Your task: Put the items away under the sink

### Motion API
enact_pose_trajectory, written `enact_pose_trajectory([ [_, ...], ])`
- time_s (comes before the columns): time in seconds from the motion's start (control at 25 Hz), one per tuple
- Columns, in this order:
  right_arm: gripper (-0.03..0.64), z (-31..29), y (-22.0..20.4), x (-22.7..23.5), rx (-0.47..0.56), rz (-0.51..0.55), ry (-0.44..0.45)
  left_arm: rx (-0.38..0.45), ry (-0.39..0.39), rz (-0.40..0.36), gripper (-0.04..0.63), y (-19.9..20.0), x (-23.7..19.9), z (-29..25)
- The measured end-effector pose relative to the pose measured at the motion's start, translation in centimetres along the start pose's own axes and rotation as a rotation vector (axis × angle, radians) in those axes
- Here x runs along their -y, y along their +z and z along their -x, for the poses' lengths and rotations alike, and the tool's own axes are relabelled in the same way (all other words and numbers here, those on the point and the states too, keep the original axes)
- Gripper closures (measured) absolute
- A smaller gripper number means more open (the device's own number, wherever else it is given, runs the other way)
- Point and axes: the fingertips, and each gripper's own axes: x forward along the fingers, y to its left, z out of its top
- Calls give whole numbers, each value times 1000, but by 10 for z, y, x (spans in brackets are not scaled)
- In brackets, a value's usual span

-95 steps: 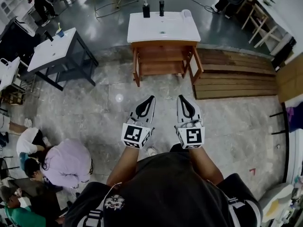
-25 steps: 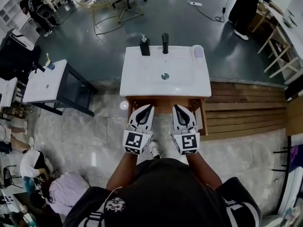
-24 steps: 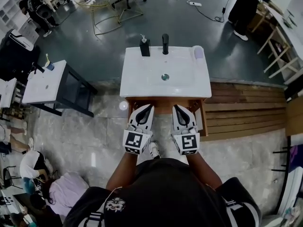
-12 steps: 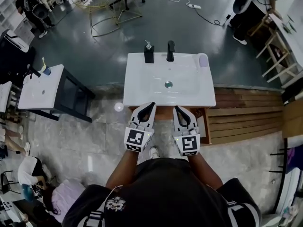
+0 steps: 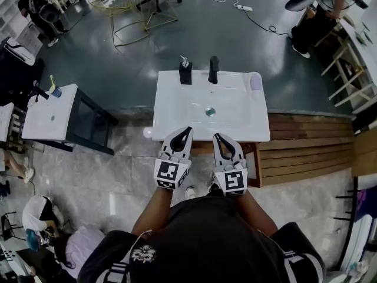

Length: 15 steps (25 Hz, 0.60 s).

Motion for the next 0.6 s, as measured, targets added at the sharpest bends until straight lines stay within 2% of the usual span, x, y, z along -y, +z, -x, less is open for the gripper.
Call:
enact_pose_trajectory([
  [0.24, 591, -41, -7, 34, 46, -52, 58, -38, 62, -12, 589, -8, -10, -48],
  [0.36, 592, -59, -4, 52, 54, -73, 107, -52, 62, -12, 588, -7, -7, -74],
  [0.44, 591, -70, -4, 62, 97, -117, 153, -57, 62, -6, 588, -5, -8, -92],
  [0.6, 592, -83, -7, 80, 116, -139, 231, -68, 111, 14, 588, -8, -14, -117],
])
